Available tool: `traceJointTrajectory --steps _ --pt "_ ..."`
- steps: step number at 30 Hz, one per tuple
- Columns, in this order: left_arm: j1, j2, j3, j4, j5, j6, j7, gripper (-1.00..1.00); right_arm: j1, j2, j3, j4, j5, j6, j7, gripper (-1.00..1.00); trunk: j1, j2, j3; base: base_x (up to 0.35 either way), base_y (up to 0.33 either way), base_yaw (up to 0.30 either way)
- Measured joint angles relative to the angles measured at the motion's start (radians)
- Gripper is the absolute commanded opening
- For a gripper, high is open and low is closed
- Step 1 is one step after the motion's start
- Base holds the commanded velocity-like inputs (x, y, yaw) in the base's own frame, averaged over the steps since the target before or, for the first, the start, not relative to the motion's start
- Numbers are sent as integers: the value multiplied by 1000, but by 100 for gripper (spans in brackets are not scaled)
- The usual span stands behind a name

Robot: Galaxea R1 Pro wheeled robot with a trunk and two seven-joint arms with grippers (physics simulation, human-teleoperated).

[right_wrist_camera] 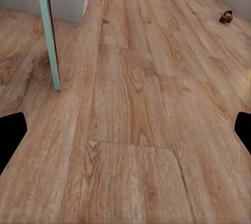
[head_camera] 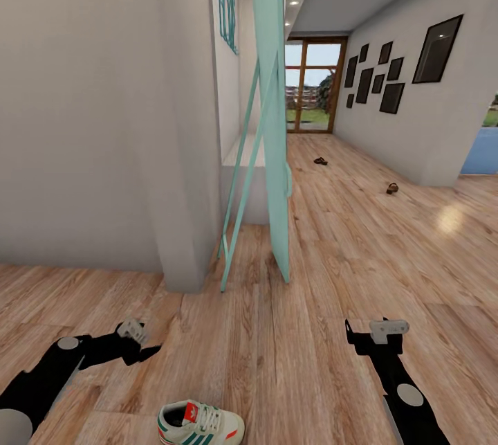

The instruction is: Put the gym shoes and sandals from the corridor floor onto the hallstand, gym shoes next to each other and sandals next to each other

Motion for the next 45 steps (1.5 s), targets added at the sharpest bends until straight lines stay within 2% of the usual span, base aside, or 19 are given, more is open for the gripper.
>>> traceJointTrajectory --steps 6,11,16,20,27,29,31,32,35,40,45 --pt "-43 2 -4 1 -114 6 -62 100 0 0 0 -1 1 0 0 100 0 0 0 0 0 0" --pt "-68 0 -4 5 -219 10 -152 100 0 -1 0 -1 1 0 0 100 0 0 0 0 0 0" --pt "-83 -1 -3 6 -289 12 -232 100 0 0 0 -2 2 1 0 100 0 0 0 0 0 0" --pt "-88 -2 -4 2 -316 12 -267 100 0 1 1 -2 2 1 0 100 0 0 0 0 0 0" --pt "-92 -2 -5 -7 -336 24 -312 100 0 1 0 -4 1 2 0 100 0 0 0 0 0 0" --pt "-92 -3 -6 -8 -351 41 -324 100 0 2 0 -7 0 10 0 100 0 0 0 0 0 0" --pt "-93 -3 -6 -8 -366 54 -329 100 0 2 0 -8 -1 30 0 100 0 0 0 40 0 0" --pt "-93 -2 -5 -7 -385 65 -332 100 0 3 0 -9 -2 75 0 100 0 0 0 118 0 0" --pt "-93 -4 -4 -7 -400 71 -333 100 0 3 -1 -9 -4 120 0 100 0 0 0 68 0 0" --pt "-89 -20 -6 -7 -405 73 -333 100 0 4 -5 -10 -5 132 -1 100 0 0 0 10 0 -16" --pt "-90 -24 -6 -7 -405 73 -334 100 0 5 -5 -10 -5 135 -1 100 0 0 0 2 0 -163"
